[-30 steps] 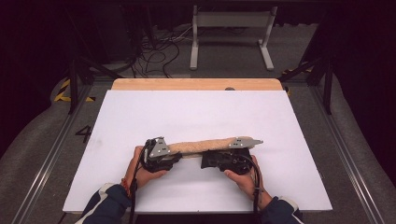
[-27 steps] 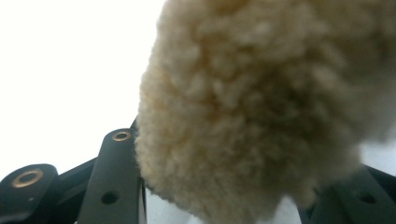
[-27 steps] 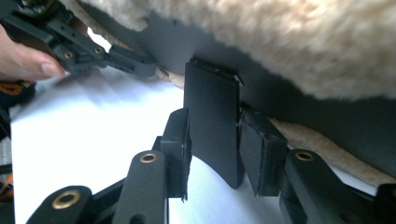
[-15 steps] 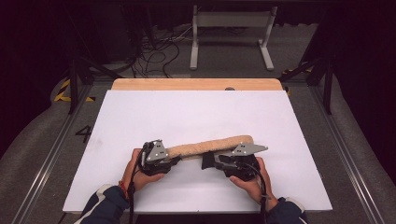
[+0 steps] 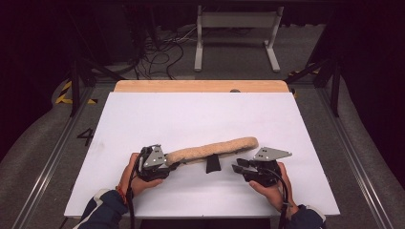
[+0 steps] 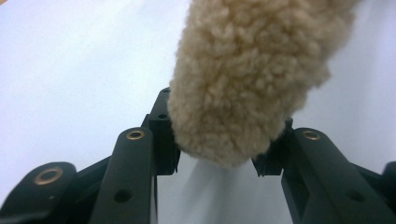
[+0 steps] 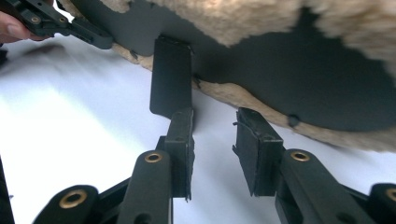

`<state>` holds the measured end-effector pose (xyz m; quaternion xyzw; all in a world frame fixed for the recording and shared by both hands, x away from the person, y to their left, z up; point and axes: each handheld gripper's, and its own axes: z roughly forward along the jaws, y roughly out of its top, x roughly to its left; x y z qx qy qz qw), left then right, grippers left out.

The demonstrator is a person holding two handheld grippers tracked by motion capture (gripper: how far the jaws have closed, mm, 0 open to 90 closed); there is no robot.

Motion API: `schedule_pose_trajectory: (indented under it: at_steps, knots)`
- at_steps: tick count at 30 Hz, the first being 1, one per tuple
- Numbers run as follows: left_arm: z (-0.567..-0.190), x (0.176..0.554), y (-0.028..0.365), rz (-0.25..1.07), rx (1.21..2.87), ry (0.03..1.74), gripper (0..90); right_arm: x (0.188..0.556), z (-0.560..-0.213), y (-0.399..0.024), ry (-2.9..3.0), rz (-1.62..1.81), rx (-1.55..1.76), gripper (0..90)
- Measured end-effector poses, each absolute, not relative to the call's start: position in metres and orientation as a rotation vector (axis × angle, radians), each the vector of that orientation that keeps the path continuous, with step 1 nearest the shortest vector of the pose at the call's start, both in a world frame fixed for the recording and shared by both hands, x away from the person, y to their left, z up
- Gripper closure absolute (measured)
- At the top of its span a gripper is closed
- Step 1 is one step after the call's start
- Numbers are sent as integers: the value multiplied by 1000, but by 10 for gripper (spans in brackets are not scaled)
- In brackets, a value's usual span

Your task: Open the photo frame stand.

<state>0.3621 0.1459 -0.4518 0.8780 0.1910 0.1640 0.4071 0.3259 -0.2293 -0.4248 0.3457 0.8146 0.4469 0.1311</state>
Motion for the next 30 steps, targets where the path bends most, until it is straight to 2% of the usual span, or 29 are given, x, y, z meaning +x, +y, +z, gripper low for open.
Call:
schedule_pose_trajectory:
  at_steps: [10, 21, 30]
  knots:
    - [-448, 358, 158, 414, 2196, 483, 591, 324, -423, -252, 2322, 1259, 1002, 739]
    - [-443, 349, 173, 414, 2164, 491, 585, 324, -420, -254, 2274, 1269, 993, 816]
    - [-436, 348, 175, 439, 2108, 528, 438, 318, -405, -257, 2179, 1307, 946, 900]
